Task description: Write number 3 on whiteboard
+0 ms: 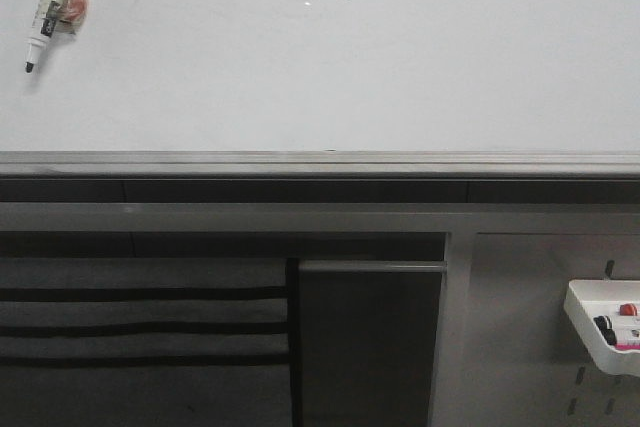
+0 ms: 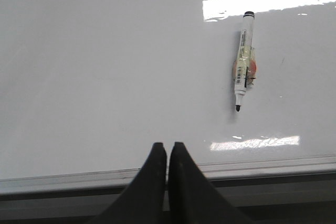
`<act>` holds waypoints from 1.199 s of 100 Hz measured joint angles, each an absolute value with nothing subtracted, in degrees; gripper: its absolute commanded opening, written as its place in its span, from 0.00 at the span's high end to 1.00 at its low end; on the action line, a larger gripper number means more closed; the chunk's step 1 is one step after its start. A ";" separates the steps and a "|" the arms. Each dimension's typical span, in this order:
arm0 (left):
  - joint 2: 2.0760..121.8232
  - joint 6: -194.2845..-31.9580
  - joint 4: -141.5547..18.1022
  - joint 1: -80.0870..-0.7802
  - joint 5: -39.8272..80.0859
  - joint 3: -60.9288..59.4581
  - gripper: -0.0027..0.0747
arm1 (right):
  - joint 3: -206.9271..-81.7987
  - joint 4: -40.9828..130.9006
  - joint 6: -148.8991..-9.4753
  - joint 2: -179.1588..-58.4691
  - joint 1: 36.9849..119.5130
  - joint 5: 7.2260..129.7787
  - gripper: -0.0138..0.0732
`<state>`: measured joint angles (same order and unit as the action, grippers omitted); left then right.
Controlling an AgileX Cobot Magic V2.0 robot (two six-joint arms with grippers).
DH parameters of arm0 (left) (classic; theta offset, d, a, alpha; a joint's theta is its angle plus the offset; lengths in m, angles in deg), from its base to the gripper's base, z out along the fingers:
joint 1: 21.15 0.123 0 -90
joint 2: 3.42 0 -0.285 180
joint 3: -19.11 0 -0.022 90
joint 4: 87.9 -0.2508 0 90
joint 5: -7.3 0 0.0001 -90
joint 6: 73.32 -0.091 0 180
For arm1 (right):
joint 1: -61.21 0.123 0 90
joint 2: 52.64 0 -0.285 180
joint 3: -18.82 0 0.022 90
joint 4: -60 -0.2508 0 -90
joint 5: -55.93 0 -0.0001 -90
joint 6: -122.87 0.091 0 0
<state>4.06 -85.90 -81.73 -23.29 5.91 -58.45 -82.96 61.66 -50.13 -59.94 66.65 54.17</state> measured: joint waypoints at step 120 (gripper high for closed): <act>4.06 -85.90 -81.73 -23.29 5.91 -58.45 0.99 | -82.96 63.65 -51.22 -59.94 66.65 54.17 0.93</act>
